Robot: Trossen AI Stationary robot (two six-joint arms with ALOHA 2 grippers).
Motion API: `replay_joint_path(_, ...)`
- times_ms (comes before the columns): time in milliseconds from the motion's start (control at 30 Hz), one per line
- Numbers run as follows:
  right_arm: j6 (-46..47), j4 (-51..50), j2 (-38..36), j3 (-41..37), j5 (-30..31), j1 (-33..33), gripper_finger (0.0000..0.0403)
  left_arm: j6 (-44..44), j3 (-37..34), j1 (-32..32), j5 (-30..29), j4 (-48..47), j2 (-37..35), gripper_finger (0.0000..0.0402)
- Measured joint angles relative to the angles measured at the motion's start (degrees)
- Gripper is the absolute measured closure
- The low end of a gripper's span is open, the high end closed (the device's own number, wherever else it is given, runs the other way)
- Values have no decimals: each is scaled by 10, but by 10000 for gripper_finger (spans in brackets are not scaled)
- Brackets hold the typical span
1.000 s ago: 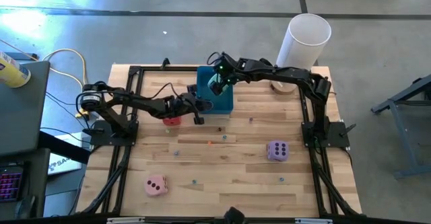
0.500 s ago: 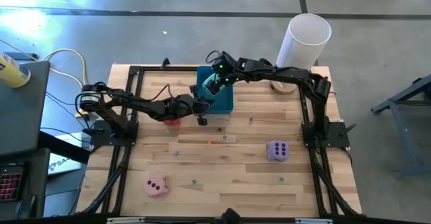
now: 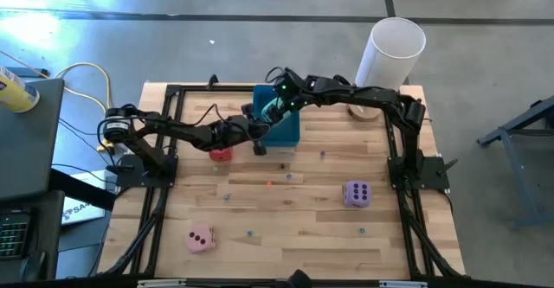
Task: Pick & Place Dice
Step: Put the big light blue die into the blue bin, then put the red die into the blue bin
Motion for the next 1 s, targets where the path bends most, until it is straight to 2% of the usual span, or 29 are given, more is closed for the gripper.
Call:
replay_joint_path(100, -1, -5, 0, 0, -5, 0, 3, -2, 0, 4, 0, -5, 0, 401)
replay_joint_path(233, -4, 1, 0, 0, -58, -1, 3, -19, 0, 15, 3, -33, 0, 401)
replay_joint_path(367, -4, 9, 0, 0, -61, 1, 3, -34, -1, 29, 6, -50, 0, 401)
replay_joint_path(800, -1, -10, 0, 0, -14, 1, 3, -27, 0, 18, 18, -44, -2, 401)
replay_joint_path(1000, -1, -12, 0, 0, 14, -5, 3, -5, 0, -11, -24, -44, -12, 401)
